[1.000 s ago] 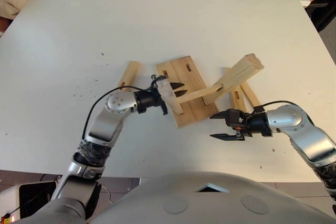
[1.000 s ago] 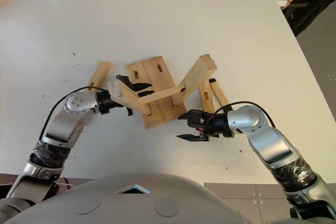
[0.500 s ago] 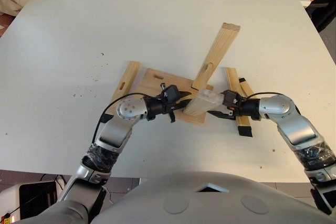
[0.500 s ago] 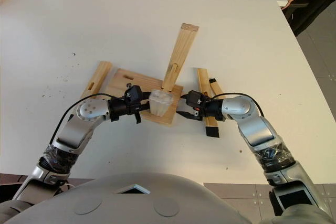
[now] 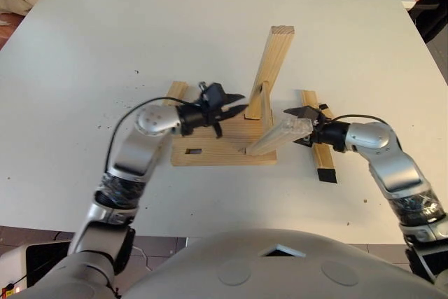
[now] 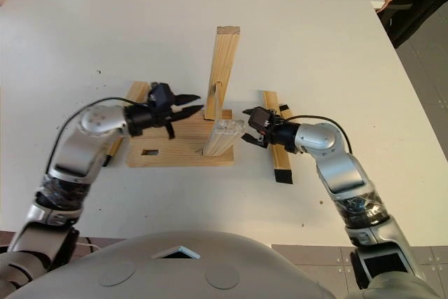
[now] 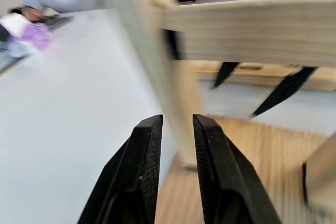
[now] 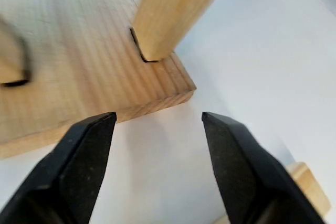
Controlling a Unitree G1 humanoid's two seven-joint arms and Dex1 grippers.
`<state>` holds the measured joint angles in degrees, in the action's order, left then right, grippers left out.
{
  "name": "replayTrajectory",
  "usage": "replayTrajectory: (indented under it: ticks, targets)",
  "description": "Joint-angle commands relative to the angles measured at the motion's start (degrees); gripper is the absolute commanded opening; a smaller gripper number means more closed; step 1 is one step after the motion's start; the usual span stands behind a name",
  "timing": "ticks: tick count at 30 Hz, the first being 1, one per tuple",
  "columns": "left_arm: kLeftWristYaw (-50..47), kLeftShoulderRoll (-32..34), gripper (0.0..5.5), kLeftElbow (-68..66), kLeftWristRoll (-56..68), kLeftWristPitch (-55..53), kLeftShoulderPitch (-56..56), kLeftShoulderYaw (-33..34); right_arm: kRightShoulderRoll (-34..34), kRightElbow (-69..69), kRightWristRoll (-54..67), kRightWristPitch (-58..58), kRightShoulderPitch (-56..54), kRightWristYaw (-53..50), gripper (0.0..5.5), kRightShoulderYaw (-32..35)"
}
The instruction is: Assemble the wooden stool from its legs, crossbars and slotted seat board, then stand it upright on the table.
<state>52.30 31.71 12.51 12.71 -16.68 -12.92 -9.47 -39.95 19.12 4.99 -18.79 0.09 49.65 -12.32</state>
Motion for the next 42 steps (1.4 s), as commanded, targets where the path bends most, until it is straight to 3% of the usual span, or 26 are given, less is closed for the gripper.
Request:
replayTrajectory:
  ticks: [1,7,13,17,21,30,36,42]
  targets:
    - [1.5,4.1,1.06,-12.1,-2.3,6.2,-7.8,3.7,-7.9,11.4,4.7,-3.1,7.6,5.8,3.02,4.6]
    - [-6.3,-0.8,1.06,-38.4,-13.6,24.5,-19.3,-0.4,-12.7,17.1,13.1,-7.7,11.2,12.7,3.02,6.1]
    - [-9.9,-3.1,1.06,-60.3,-24.9,41.1,-24.7,-7.7,-9.2,13.9,8.6,-8.9,6.5,14.0,3.02,-8.0]
    - [-6.3,-1.6,1.06,-65.6,-28.3,48.9,-25.4,-10.6,-5.1,9.7,3.5,-9.6,2.2,11.2,3.02,-14.4]
    - [0.9,1.4,1.06,-64.2,-27.3,52.6,-22.4,-11.8,-1.6,7.0,1.0,-10.9,0.4,7.3,3.02,-16.0]
    - [13.1,5.2,1.06,-47.5,-20.1,48.8,-14.1,-12.1,7.9,-0.4,0.1,-14.5,-3.8,-5.2,3.02,-10.8]
    - [15.6,5.6,1.06,-34.3,-15.0,40.4,-9.5,-10.7,10.8,-4.9,-1.5,-13.6,-5.3,-8.2,3.02,-10.9]
    - [13.8,5.7,1.06,-23.4,-12.0,32.5,-4.3,-8.1,9.3,-4.8,-2.2,-12.1,-3.7,-7.8,3.02,-10.4]
